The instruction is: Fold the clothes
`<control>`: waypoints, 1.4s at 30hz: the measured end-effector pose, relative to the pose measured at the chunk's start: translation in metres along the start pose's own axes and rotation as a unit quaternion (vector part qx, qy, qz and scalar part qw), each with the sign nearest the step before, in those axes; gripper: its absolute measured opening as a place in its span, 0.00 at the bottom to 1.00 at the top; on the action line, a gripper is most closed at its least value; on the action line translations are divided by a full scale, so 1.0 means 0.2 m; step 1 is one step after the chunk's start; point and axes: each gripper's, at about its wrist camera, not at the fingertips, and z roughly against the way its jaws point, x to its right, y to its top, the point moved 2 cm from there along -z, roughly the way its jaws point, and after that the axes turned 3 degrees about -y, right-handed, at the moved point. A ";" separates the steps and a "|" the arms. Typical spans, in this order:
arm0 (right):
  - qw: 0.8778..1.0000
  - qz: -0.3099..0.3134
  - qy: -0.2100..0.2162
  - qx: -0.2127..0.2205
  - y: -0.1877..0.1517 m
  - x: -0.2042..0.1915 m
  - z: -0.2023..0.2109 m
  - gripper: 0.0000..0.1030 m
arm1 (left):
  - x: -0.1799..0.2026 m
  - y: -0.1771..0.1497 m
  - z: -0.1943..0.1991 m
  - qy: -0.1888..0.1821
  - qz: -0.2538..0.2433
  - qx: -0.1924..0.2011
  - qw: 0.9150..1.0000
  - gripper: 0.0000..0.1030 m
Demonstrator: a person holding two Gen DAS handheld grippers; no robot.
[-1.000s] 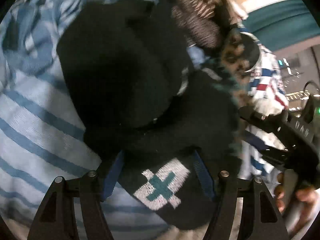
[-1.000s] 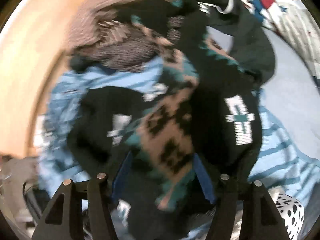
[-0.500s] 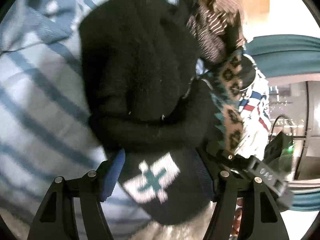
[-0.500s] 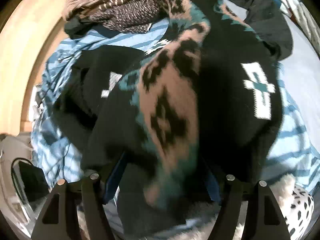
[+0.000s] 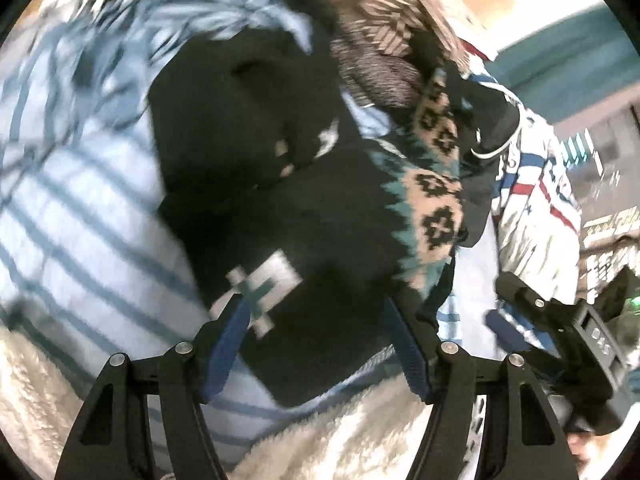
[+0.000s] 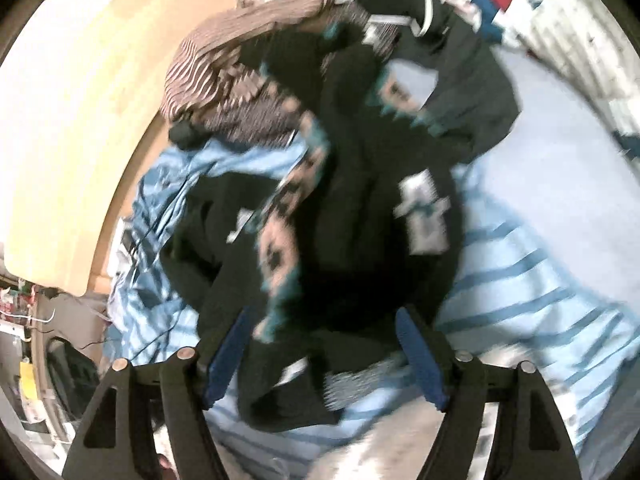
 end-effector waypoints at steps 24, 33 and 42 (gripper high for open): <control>0.998 0.051 0.014 -0.043 -0.05 -0.17 -0.17 0.77 | -0.85 0.00 0.29 0.060 0.281 0.135 0.948 0.13; 0.983 0.160 -0.063 -0.062 -0.09 -0.37 -0.31 0.85 | -0.73 0.00 0.32 0.141 0.233 0.106 0.956 0.19; 0.983 0.105 -0.028 -0.149 0.06 -0.31 -0.66 0.85 | -0.36 0.21 0.48 0.118 0.079 0.182 0.973 0.77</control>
